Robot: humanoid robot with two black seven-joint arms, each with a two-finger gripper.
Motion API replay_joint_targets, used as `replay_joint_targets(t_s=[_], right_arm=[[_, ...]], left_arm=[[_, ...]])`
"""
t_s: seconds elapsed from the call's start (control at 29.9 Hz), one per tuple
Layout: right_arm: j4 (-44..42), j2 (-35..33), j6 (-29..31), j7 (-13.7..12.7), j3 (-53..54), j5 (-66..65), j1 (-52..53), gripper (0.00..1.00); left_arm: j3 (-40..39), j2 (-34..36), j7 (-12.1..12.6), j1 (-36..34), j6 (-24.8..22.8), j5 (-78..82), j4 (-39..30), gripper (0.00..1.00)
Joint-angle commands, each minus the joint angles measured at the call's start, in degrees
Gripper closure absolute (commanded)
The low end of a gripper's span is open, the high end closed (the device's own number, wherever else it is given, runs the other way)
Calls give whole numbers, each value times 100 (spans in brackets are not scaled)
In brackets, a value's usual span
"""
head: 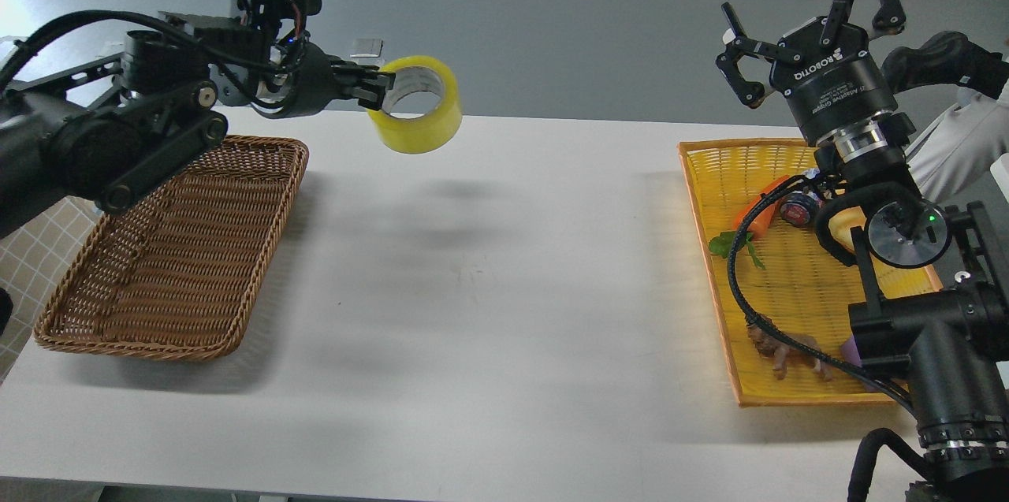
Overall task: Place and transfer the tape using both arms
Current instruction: 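Lift the tape roll with the left gripper over the wicker basket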
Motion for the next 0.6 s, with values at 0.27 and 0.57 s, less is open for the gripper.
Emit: replay_joint_targets(t_s=[0.27,0.57], right_arm=[[-9,0,0,0,2,0,-18,0],[0,0,0,0,2,0,-106,0]], left_arm=[[7,1080,-312,578,6,-13,45,100],[7,1300,-409,1264,480,-39,177,100]])
